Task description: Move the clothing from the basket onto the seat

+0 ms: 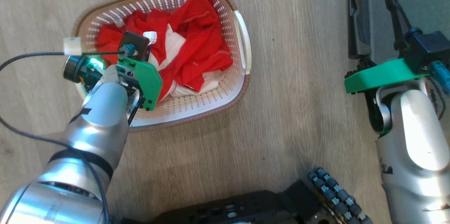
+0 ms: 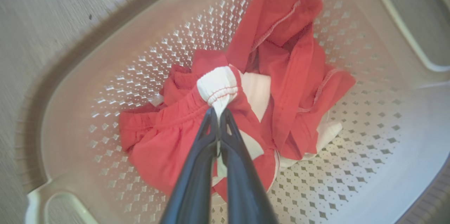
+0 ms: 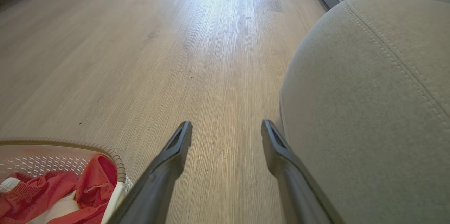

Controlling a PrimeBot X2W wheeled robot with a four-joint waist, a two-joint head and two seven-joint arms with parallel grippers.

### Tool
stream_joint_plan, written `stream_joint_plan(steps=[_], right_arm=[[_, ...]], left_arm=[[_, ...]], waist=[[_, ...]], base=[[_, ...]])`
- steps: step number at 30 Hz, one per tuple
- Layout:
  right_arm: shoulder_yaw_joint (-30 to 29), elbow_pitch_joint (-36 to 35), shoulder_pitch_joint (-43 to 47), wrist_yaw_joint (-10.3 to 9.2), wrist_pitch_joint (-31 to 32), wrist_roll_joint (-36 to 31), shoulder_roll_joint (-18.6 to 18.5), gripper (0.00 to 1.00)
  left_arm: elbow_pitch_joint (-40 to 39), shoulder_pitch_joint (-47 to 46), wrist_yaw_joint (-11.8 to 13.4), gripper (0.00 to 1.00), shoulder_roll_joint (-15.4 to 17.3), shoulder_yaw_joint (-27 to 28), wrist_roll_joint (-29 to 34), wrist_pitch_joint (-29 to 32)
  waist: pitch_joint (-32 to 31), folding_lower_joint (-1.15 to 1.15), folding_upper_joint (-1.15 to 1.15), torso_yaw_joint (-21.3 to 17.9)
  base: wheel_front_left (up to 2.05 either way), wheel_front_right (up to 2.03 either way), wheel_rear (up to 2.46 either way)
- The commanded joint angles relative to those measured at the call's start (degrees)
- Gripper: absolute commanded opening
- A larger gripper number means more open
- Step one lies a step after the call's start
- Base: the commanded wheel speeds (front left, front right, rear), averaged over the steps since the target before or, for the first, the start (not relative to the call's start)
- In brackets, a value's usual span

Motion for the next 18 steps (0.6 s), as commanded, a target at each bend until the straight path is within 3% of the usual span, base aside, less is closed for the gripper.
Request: stream_joint_plan(steps=[1, 6, 10, 18], right_arm=[[0.71, -1.15, 2.83, -0.01, -0.52, 0.48, 0.63, 1.0], [-0.42, -0.2, 5.18, -0.01, -0.52, 0.1, 0.12, 1.0], [-0.99, 1.02, 7.55, -0.01, -0.52, 0.03, -0.84, 1.0], [-0.05, 3.47, 11.98, -0.01, -0.52, 0.59, -1.89, 1.0]], left_arm=[[-0.9, 2.21, -0.27, 0.0, 1.21, 1.46, -1.05, -1.05], [-5.48, 5.87, -0.87, 0.0, 1.27, 3.69, -4.21, -2.13], [-12.87, 11.07, -1.04, 0.0, 3.12, 6.35, -6.51, -2.18], [-26.77, 21.29, 0.65, 0.0, 6.38, 12.27, -9.57, -2.19]], waist=[[-2.48, 0.0, 0.0, 1.08], [-9.25, 0.0, 0.0, 3.79], [-15.72, 0.0, 0.0, 6.02], [-28.34, 0.0, 0.0, 8.43]], base=[[0.0, 0.0, 0.0], [0.0, 0.0, 0.0], [0.0, 0.0, 0.0], [0.0, 0.0, 0.0]])
